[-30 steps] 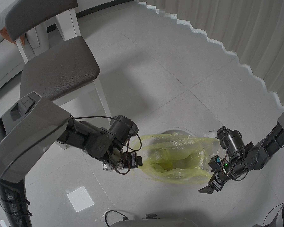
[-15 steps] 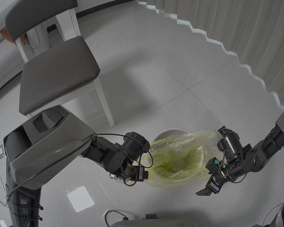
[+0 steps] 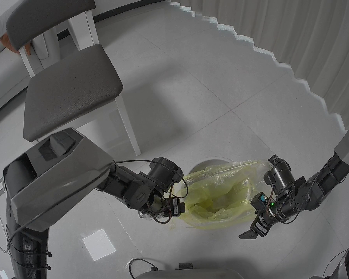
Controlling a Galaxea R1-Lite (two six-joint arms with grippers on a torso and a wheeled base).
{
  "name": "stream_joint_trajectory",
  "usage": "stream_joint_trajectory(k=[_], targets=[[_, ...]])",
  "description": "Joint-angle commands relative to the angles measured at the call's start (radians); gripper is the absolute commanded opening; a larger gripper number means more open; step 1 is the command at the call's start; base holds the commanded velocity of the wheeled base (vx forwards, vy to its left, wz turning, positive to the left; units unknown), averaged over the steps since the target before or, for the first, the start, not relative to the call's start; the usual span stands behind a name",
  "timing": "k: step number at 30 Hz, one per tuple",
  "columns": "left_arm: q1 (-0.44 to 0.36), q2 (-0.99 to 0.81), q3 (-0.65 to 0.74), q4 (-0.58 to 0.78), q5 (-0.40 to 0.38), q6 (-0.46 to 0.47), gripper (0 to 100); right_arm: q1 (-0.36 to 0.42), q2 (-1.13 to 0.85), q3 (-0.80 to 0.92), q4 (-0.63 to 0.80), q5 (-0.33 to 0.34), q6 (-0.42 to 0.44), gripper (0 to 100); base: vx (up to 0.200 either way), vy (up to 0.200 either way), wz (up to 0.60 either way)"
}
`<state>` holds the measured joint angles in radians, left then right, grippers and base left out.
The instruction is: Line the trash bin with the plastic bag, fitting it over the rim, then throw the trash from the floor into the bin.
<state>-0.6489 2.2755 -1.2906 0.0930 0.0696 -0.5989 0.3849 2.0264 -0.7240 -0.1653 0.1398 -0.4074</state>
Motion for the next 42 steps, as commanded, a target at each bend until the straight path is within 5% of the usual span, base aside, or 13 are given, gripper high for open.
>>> stream_joint_trajectory(k=[1, 12, 16, 28, 38, 42], targets=[[-0.011, -0.037, 0.053, -0.001, -0.007, -0.002, 100, 0.002, 0.000, 0.000, 0.000, 0.000, 0.006, 100, 0.000, 0.000, 0.00], [-0.008, -0.077, 0.218, -0.179, -0.010, -0.012, 100, 0.006, 0.003, 0.002, 0.000, 0.000, 0.006, 100, 0.000, 0.000, 0.00], [-0.008, -0.079, 0.188, -0.283, 0.009, -0.142, 100, 0.009, 0.011, -0.003, 0.000, 0.000, 0.006, 100, 0.000, 0.000, 0.00], [-0.092, -0.125, 0.372, -0.355, 0.006, -0.127, 100, 0.046, 0.018, 0.002, 0.000, 0.000, 0.013, 100, 0.000, 0.000, 0.00], [-0.012, -0.139, 0.301, -0.490, 0.010, -0.325, 100, 0.065, 0.015, 0.006, 0.001, 0.000, 0.030, 100, 0.000, 0.000, 0.00], [-0.044, -0.156, 0.396, -0.501, 0.007, -0.263, 100, 0.071, 0.020, 0.003, 0.001, 0.000, 0.038, 100, 0.000, 0.000, 0.00]])
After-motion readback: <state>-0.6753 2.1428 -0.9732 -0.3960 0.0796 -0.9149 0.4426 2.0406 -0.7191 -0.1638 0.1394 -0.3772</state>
